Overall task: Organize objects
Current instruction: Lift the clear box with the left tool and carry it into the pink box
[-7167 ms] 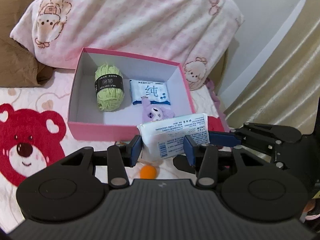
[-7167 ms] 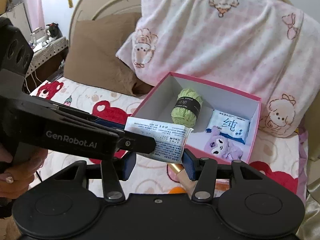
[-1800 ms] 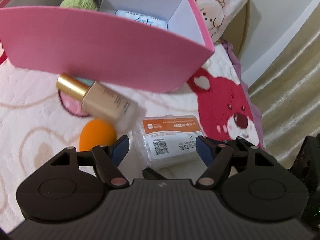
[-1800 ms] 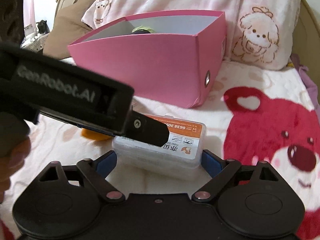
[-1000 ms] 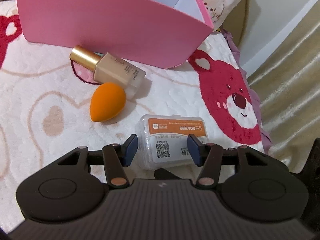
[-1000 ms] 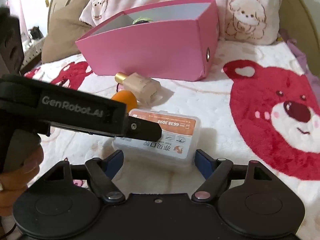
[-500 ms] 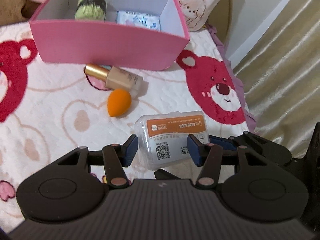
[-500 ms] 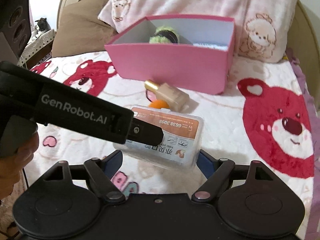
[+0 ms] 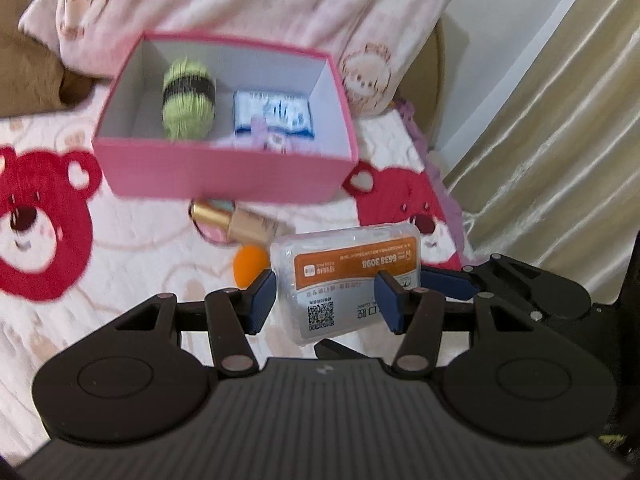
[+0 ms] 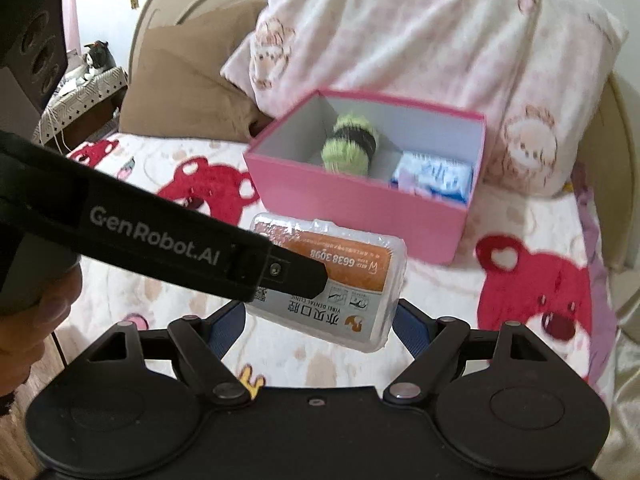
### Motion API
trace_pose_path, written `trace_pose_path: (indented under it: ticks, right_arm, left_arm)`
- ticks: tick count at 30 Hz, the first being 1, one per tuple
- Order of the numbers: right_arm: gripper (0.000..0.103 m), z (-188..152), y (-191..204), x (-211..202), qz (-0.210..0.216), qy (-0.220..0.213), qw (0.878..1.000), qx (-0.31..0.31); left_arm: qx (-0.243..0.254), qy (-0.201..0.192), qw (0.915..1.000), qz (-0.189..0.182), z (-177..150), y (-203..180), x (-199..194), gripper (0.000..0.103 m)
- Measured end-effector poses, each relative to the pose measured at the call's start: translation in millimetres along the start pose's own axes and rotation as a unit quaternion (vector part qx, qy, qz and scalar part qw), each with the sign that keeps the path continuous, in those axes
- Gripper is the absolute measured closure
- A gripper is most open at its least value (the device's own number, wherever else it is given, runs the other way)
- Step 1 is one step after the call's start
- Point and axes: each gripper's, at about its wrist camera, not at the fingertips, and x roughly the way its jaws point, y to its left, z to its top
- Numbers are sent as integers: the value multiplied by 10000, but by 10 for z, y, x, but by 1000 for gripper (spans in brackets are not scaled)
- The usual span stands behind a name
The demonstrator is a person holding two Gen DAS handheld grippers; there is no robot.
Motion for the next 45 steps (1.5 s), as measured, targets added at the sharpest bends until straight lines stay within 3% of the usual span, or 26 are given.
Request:
trace_pose_path:
  ticks: [10,17,22,28,34,45]
  right_arm:
    - [30,735,-106,110,-34,-113,9994,-327]
    - [34,1085,-423,474,-173,-202,9996,-36]
    - [40,1180,-677,821,-222,-229,9994,154]
    - [42,1326,-980,1349,-350,105,9980,508]
    - [42,1487,-1052,1807,-661,618,9959,13]
    - [47,1552,-1196,2316,-1117,1202,9854,-454]
  left_arm:
    - [139,-539,9984,122,704,119,-167,50]
    - [150,-819,9964,129,1187,280,192,51]
    - [206,-1100,9937,-94,1399,505,603,51]
    - [15,-909,9957,-187,1627,729,1208,50]
    - [-572,-600,9962,-262,1827,1016,1690,51]
    - [-949,-233,9945,-383,1917,1187,2249,51]
